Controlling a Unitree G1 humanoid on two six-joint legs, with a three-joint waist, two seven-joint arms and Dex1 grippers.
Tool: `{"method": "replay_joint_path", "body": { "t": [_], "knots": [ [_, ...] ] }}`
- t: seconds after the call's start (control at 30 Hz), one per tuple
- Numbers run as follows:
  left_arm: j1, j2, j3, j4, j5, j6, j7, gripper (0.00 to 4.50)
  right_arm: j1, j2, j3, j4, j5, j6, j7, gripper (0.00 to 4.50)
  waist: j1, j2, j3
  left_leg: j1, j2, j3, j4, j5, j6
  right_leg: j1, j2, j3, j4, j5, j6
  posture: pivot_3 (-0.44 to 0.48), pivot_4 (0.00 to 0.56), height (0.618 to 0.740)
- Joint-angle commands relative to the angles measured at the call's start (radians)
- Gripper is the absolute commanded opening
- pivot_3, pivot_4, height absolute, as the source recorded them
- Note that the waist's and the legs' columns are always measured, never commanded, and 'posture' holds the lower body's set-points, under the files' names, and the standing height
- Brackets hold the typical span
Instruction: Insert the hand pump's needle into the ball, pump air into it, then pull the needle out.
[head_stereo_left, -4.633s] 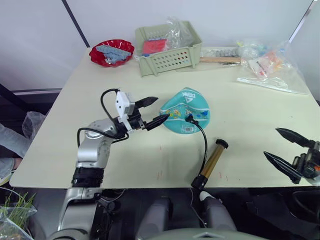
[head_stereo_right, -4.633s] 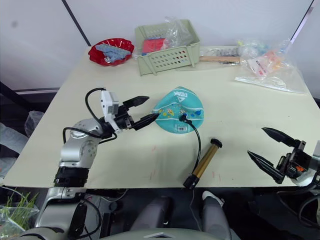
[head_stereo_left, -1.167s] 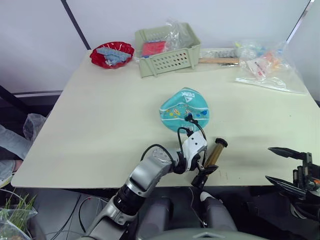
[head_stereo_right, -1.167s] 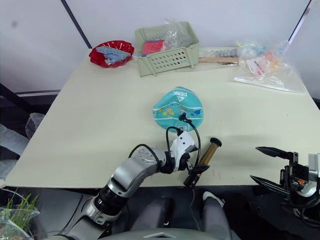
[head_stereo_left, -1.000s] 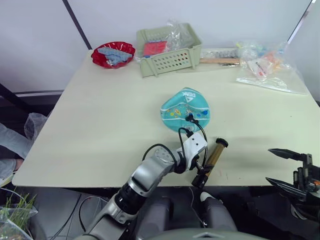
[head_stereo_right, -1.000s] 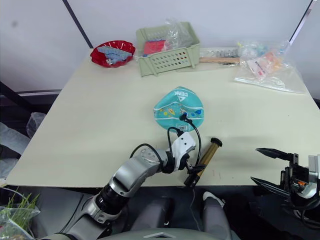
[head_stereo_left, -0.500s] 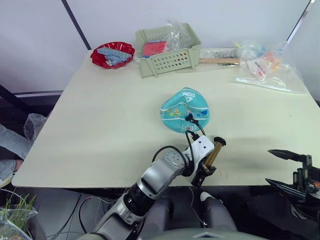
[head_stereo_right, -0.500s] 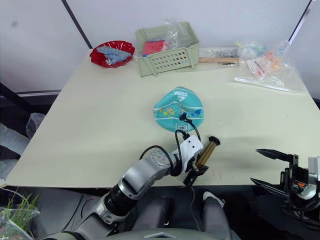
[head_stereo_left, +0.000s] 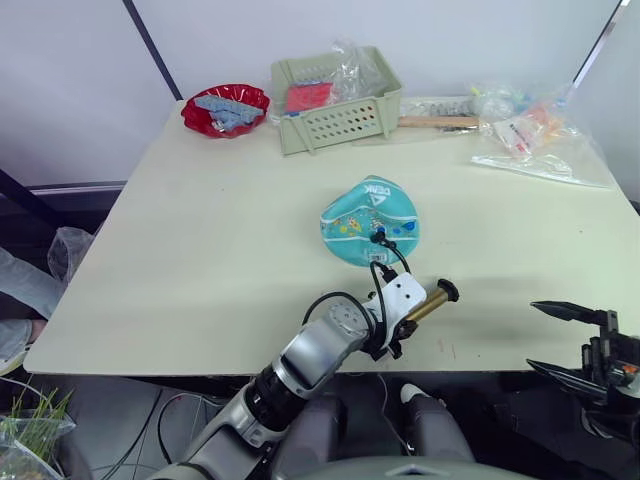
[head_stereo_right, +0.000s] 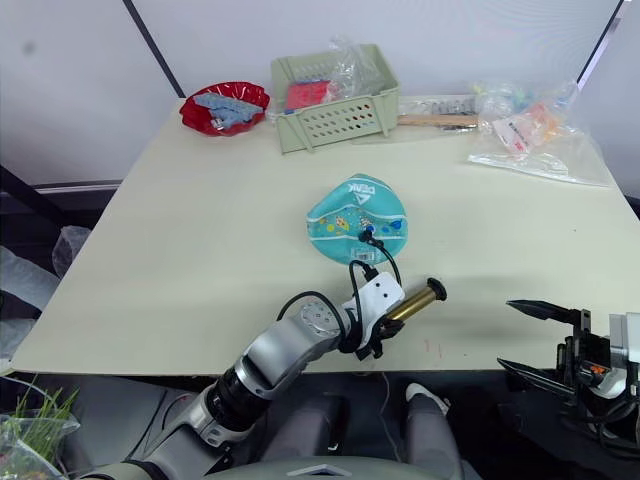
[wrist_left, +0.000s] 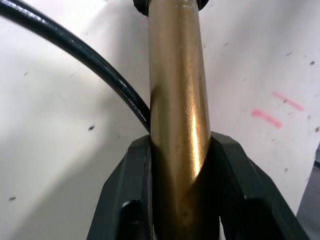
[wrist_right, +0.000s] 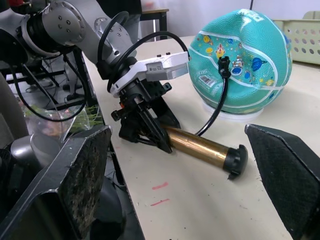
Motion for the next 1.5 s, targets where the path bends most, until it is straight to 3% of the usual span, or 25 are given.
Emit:
{"method": "replay_joint_path", "body": {
  "t": [0.03,0.17,0.3,0.57,0.77,1.1,1.5],
  "knots": [
    [0.002,0.032,0.007,-0.04,-0.004,-0.04,-0.03,1.06,-0.007,0.0,0.002,-0.029,0.008,-0.005,-0.011,4.5,0.001,0.0,0.0,0.0,0.0,0.0,0.0,0.0,0.0,0.0,0.0,0.0,0.0,0.001,-0.002,0.0,0.15,0.74],
    [0.034,0.1,0.016,-0.074,-0.019,-0.137,-0.091,1.06,-0.009,0.015,0.024,-0.066,0.003,0.034,-0.088,4.5,-0.002,0.0,0.0,0.0,0.0,0.0,0.0,0.0,0.0,0.0,0.0,0.0,0.0,0.001,-0.002,0.0,0.15,0.74],
    [0.056,0.18,0.038,-0.078,-0.032,-0.314,-0.191,1.06,0.0,0.039,0.044,-0.189,0.009,0.184,-0.313,4.5,0.001,0.001,0.0,0.0,0.001,0.0,0.0,0.0,0.0,-0.001,-0.003,0.001,0.0,0.001,-0.003,0.0,0.15,0.74],
    [0.107,0.126,0.141,-0.025,-0.083,-0.525,-0.25,1.06,-0.011,0.103,0.07,-0.365,0.077,0.415,-0.637,4.5,0.004,0.001,0.0,-0.002,-0.001,-0.001,0.0,0.0,0.0,-0.001,-0.004,0.0,-0.001,0.001,-0.003,0.0,0.15,0.74],
    [0.131,0.089,0.193,-0.004,-0.119,-0.579,-0.266,1.06,-0.052,0.181,0.084,-0.457,0.176,0.578,-0.875,4.5,0.001,0.001,0.0,-0.002,0.001,-0.001,0.0,0.0,0.0,-0.003,-0.003,0.0,-0.001,0.001,-0.003,0.0,0.15,0.74],
    [0.133,0.066,0.191,0.05,-0.1,-0.698,-0.314,1.06,-0.137,0.279,0.124,-0.508,0.425,0.783,-1.131,4.5,-0.001,0.001,0.0,-0.003,0.0,-0.001,0.0,-0.001,0.002,-0.003,-0.001,0.0,0.0,0.001,-0.003,0.0,0.15,0.74],
    [0.139,0.051,0.181,0.069,-0.09,-0.73,-0.326,1.06,-0.16,0.332,0.154,-0.517,0.538,0.827,-1.207,4.5,-0.002,0.001,0.0,-0.003,-0.001,-0.001,0.0,-0.001,0.002,-0.003,0.0,0.0,0.0,0.001,-0.003,0.0,0.15,0.74]
  ]
}}
